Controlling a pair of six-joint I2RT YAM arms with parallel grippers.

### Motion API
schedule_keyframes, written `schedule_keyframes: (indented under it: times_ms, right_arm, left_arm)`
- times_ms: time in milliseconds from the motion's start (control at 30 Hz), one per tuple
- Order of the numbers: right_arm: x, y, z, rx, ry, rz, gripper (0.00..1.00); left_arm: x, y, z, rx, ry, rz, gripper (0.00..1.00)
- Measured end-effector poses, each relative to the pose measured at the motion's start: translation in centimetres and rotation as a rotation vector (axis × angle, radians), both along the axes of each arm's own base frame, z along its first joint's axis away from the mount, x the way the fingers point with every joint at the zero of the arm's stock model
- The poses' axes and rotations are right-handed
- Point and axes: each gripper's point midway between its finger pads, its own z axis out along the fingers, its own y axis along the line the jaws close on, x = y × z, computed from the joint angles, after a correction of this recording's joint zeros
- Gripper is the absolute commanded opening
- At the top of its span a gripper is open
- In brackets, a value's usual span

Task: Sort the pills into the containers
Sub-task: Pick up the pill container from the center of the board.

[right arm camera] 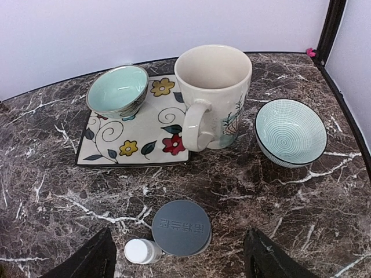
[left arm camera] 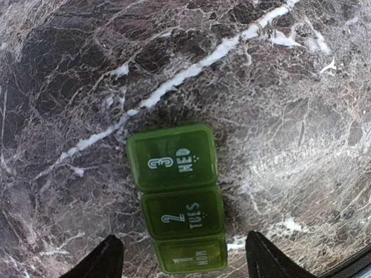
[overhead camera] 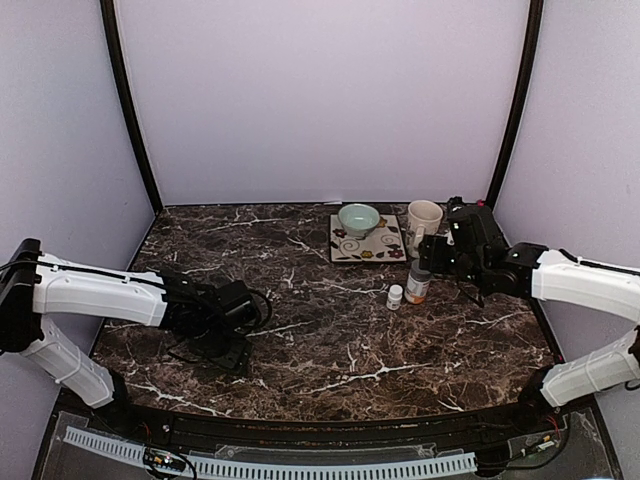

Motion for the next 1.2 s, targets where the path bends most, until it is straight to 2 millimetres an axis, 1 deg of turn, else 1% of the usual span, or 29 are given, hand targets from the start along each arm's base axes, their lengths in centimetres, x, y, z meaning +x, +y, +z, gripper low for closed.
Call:
schedule_keyframes:
  times_ms: [433, 700, 833, 967, 1100, 1200]
  right_arm:
    - [-0.8, 1.0, 0.2, 0.001, -0.003, 0.031, 0.76]
    - [-0.9, 1.2, 0.2, 0.0, -0.004, 0.037, 0.76]
    - [-1.0, 1.3, 0.2, 0.0, -0.003, 0.041, 0.77]
    - [-1.1, 1.5, 0.2, -0.002, -0.001, 0.046, 0.76]
    - [-1.2, 1.4, 0.0, -0.005, 0.007, 0.045, 0.77]
    - [-1.4, 1.5, -0.1, -0.007, 0.012, 0.047, 0.77]
  left_arm:
    - [1.2, -0.6, -1.1, 0.017, -0.02, -0.004, 0.73]
    - [2.0, -0.5, -1.0, 0.002, -0.03, 0.01, 0.65]
    - [2.3, -0.6, -1.0, -0.011, -0.031, 0.012, 0.62]
    - [2.3, -0.8, -1.1, -0.02, -0.024, 0.008, 0.6]
    - [2.2, -0.8, -1.3, -0.019, -0.014, 0.007, 0.6]
    - [2.0, -0.8, -1.5, -0.017, -0.005, 0.006, 0.56]
